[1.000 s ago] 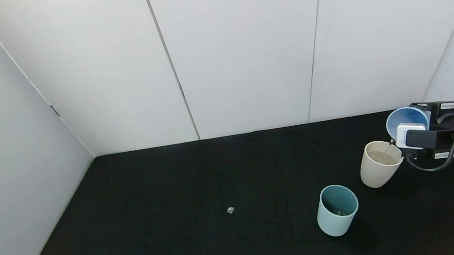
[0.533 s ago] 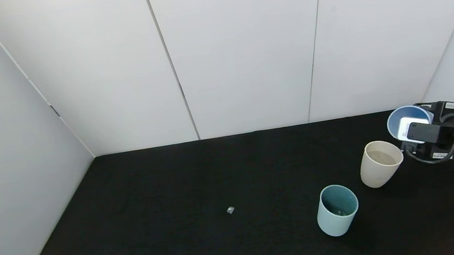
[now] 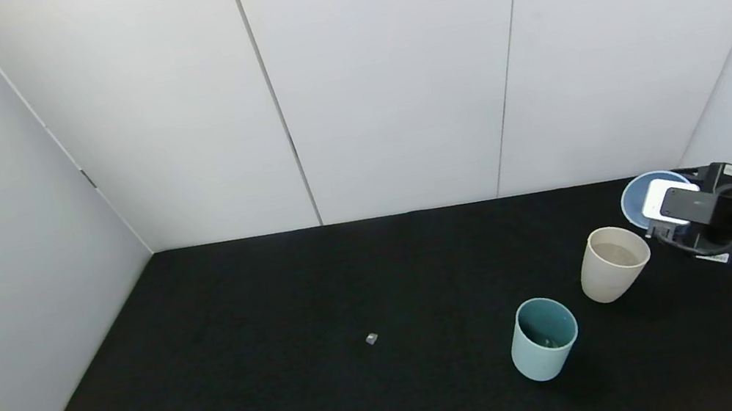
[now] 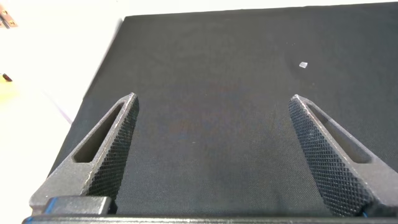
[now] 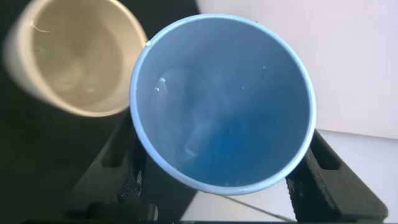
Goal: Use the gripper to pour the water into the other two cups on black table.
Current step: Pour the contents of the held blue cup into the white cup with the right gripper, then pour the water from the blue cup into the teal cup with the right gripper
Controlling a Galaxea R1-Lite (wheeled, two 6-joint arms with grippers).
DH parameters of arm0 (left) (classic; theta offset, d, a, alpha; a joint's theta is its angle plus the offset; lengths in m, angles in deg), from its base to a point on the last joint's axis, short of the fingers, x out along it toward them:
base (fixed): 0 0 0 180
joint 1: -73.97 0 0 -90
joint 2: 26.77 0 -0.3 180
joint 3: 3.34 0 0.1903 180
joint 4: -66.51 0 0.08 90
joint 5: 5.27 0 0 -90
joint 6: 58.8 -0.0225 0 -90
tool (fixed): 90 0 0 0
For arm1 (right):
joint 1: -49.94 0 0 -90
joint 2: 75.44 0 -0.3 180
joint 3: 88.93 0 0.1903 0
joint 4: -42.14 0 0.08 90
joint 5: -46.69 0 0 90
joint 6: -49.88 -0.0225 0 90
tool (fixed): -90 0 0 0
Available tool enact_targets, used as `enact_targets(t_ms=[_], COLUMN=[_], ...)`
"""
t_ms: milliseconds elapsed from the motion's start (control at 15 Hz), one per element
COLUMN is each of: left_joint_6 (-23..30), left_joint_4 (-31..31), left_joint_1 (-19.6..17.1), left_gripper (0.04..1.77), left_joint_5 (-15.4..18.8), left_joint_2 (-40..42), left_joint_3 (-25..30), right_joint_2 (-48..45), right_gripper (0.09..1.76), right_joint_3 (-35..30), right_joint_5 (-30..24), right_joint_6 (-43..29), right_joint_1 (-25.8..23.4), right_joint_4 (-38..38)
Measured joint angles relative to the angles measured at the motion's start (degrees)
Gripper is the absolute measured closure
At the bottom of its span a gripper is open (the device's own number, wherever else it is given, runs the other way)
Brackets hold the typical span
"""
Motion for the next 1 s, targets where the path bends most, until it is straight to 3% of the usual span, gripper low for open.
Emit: enact_targets(t_ms=[600,1000], left_joint_6=[0.0,0.0], left_joint_4=[0.0,0.0], left_joint_1=[0.0,0.0], left_gripper=[0.09,0.09], left_joint_5=[0.0,0.0], left_joint_2=[0.0,0.0], left_joint_3=[0.0,0.0], right_joint_2=[-10.4,-13.1], right_gripper=[0.57,0.57], right_joint_3=[-0.1,-0.6], right_joint_5=[1.1,6.9], right_joint_6=[-5.0,-5.1], right_joint_1=[7.8,14.9], right_joint_4=[-13.6,-14.4])
